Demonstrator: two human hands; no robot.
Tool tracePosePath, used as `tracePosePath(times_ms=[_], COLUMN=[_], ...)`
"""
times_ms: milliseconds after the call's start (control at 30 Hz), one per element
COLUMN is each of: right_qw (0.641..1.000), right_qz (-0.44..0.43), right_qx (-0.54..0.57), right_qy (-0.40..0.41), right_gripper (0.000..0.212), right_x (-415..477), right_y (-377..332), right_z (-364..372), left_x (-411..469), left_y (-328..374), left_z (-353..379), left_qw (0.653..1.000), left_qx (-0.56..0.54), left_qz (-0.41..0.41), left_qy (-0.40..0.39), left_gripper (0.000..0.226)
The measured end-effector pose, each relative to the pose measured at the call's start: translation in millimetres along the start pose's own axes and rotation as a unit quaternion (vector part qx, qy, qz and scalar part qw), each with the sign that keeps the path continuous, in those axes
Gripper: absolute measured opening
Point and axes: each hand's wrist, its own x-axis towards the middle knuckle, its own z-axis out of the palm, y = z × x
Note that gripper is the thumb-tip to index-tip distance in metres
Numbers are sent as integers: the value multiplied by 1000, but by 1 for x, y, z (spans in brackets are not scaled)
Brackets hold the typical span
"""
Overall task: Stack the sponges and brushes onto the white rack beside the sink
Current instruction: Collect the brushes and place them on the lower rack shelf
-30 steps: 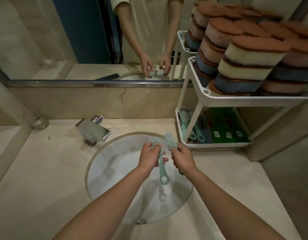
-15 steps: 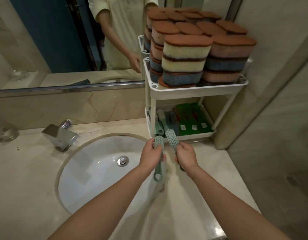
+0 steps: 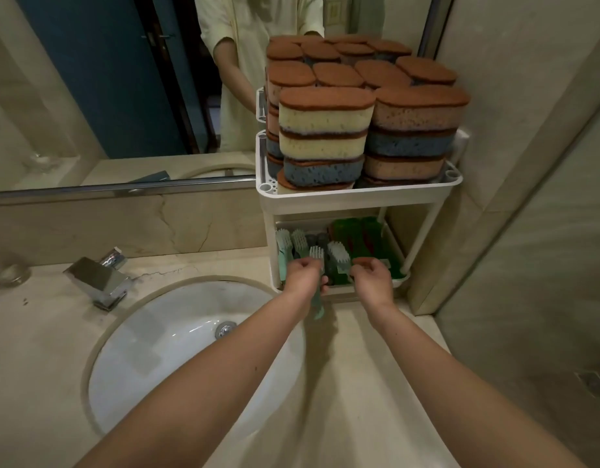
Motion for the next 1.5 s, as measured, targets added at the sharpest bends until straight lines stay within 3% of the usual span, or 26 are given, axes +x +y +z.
tracePosePath(times_ms=[167,633,833,933,1033,1267,1500], right_qw=[1000,991,977,973,973,969,975], right_qz=[20,12,2,-4,-9,-34,-31], right_qx=[5,-107,-186,-205,-207,-220,-195], right_qy=[-3,-78,-102,-102,-98,-104,-101], right_gripper=[18,12,16,16,17,24,29], right_x=[25,86,93,91,90,85,81], right_y=[-3,0,0,-1,1,8,6], right_z=[5,24,37,40,41,38,39], left_x=[25,81,89,89,84,77,77], left_y=[6,9,5,3,-1,-17,-19], left_z=[15,26,25,25,24,22,21], left_qw=[998,999,995,992,988,983,965], left_qx=[-34,-4,59,83,116,133,227], left_qz=[-50,8,65,68,87,124,128], left_qy=[26,46,53,61,62,11,-21], left_gripper=[38,57,41,46,56,31,38])
